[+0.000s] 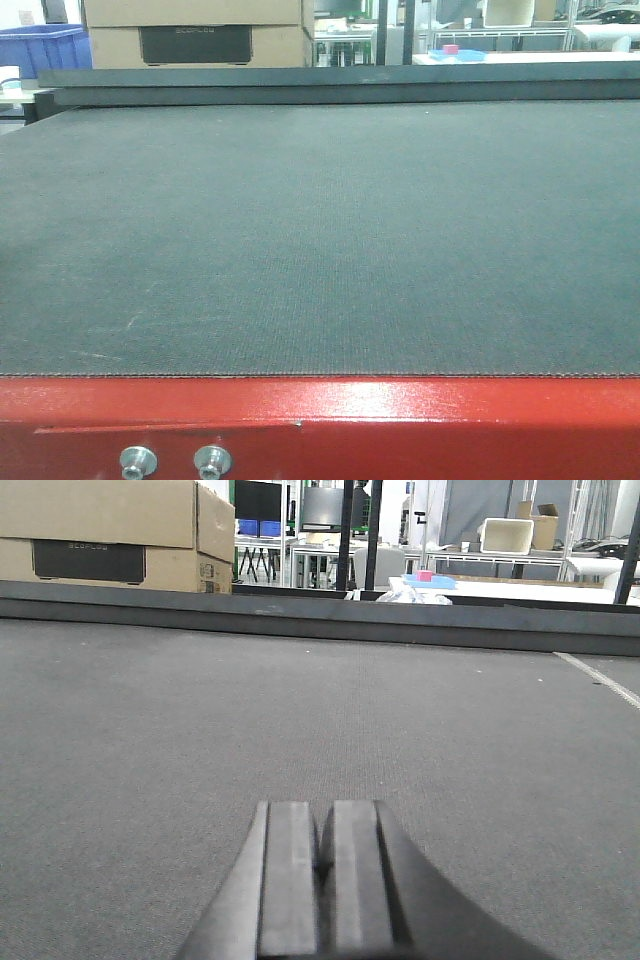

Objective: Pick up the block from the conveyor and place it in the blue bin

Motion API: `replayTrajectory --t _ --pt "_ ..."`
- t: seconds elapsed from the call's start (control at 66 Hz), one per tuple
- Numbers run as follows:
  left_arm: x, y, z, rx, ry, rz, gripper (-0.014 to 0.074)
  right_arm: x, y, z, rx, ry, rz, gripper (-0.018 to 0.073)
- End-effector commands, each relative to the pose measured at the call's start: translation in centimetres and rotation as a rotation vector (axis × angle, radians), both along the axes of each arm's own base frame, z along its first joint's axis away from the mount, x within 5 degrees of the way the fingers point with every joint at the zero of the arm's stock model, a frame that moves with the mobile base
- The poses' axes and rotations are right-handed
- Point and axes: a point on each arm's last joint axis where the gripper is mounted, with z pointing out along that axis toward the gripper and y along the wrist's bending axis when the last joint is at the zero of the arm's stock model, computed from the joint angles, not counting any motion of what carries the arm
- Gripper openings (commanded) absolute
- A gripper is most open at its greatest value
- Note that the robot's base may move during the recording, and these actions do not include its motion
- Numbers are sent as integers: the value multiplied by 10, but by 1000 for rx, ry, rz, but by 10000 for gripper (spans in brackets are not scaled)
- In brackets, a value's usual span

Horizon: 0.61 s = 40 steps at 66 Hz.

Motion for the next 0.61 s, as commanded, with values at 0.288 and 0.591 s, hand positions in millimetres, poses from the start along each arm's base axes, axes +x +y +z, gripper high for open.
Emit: replayTrajectory --t 0.288,0.591 --pt "0 0 2 0 -23 4 -111 0 0 2 -3 -22 -5 -162" --pt "-2 -1 17 -8 -181 -5 -111 0 0 2 -3 -24 -5 -162"
